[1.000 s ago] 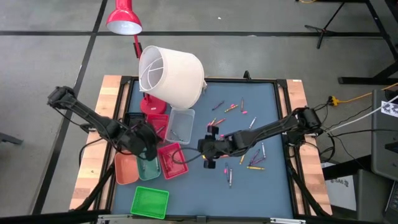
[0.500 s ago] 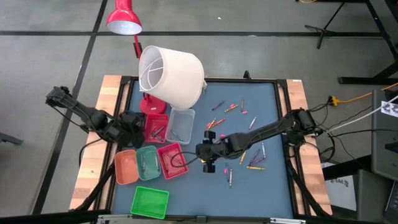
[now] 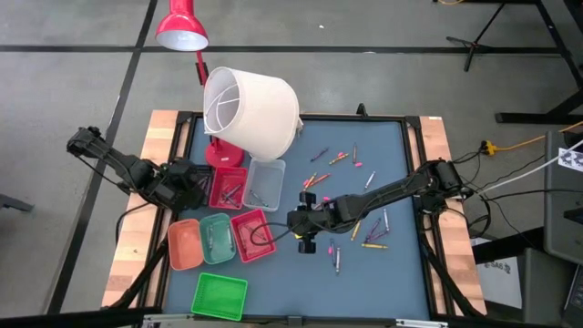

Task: Sort crayons
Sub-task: Put the violet crayon into the black bin, then put the orange crayon into the orange bin

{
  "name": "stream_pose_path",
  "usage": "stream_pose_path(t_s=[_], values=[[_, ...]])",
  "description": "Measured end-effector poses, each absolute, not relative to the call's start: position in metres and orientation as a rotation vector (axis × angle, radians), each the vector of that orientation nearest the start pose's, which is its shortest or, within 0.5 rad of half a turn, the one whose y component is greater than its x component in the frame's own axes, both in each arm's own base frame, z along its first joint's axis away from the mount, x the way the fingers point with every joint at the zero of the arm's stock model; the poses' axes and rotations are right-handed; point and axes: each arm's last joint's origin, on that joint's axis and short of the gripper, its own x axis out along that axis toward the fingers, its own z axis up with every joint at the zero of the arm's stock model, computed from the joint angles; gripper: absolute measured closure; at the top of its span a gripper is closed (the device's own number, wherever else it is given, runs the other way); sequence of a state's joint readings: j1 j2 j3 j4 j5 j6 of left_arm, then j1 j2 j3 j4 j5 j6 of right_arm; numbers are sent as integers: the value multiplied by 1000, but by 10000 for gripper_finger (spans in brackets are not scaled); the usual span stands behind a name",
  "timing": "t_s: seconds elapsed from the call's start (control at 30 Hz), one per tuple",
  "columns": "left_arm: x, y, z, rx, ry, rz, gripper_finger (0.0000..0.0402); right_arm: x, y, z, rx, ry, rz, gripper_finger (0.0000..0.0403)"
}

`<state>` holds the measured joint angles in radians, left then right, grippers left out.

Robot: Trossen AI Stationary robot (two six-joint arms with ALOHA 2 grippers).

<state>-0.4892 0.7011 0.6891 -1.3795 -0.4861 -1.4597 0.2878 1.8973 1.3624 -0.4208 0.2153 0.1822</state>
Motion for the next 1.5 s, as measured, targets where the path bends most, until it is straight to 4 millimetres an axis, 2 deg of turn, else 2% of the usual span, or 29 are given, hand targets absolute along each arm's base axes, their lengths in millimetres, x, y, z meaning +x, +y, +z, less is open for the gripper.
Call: stream_pose_path(t_s=[0.13,0.3,0.53,0.77,1.0,1.23,1.33,1.5], values=[[78,-27,239,-620,922,820,388,385,108,201,-79,949,-18,251],[81,-28,237,-604,936,831,388,374,109,195,-95,1066,-31,251],[83,-29,236,-590,954,840,388,358,128,193,-154,1145,-5,251],[83,-30,235,-584,966,832,386,339,144,201,-240,1190,-5,251],[85,-31,236,-592,974,805,335,313,150,218,-302,1240,-73,251],[86,-31,236,-604,966,805,310,296,148,234,-371,1231,-108,251],[86,-31,236,-604,966,805,310,288,143,231,-377,1235,-120,251],[86,-31,236,-606,960,804,312,269,132,213,-340,1234,-149,251]])
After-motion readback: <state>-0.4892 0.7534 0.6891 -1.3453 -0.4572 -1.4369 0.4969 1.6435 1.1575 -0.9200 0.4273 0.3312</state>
